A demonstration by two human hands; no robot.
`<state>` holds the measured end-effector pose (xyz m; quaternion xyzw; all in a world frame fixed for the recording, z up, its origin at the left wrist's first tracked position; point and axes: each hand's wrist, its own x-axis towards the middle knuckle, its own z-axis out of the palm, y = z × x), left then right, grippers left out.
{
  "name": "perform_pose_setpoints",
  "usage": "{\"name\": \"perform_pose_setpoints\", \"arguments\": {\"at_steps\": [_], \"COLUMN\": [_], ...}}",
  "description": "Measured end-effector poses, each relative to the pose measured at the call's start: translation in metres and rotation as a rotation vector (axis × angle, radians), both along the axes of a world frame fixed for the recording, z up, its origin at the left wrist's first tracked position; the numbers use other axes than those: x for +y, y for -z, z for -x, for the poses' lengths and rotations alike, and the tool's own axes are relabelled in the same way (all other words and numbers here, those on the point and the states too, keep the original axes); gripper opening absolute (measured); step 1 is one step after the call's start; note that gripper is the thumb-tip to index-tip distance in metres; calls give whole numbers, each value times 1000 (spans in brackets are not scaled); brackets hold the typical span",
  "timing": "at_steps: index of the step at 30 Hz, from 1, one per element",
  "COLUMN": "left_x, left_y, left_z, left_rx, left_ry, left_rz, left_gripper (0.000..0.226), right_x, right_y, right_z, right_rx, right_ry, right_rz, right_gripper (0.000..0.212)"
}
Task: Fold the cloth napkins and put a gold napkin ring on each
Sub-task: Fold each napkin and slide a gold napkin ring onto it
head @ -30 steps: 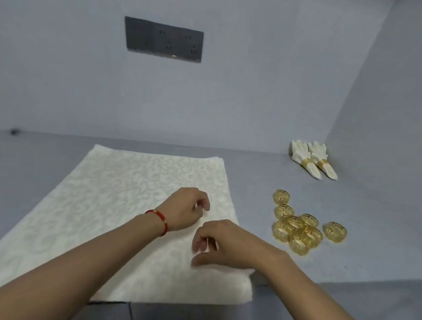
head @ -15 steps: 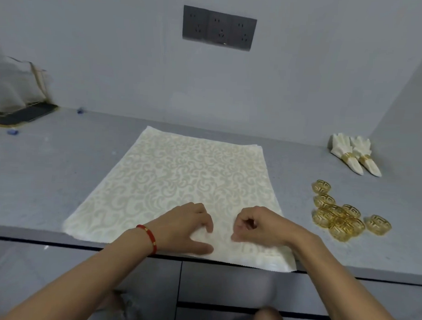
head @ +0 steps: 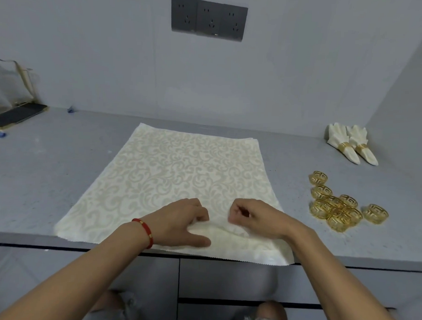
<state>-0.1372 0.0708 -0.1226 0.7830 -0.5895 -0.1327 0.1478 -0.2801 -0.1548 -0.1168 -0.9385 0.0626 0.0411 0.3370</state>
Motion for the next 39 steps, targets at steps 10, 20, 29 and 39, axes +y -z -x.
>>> {"name": "perform_pose_setpoints", "arguments": {"at_steps": [10, 20, 29, 39], "left_x": [1, 109, 164, 93], "left_y": [-16, -40, -43, -39], "left_z": [-30, -120, -94, -154], "left_rx": [38, -11, 689, 319], "left_ry": [-151, -738, -723, -971], "left_rz": [37, 97, 116, 114], "left_gripper": [19, 13, 24, 31], "right_x": [1, -54, -38, -79], "right_y": [-18, 0, -16, -15], "right_z": [5, 4, 45, -33], "right_rx": [-63, -393, -65, -167], "right_ry": [63, 772, 535, 713], "right_rz": [662, -96, -13, 104], "right_gripper": [30, 19, 28, 43]}}
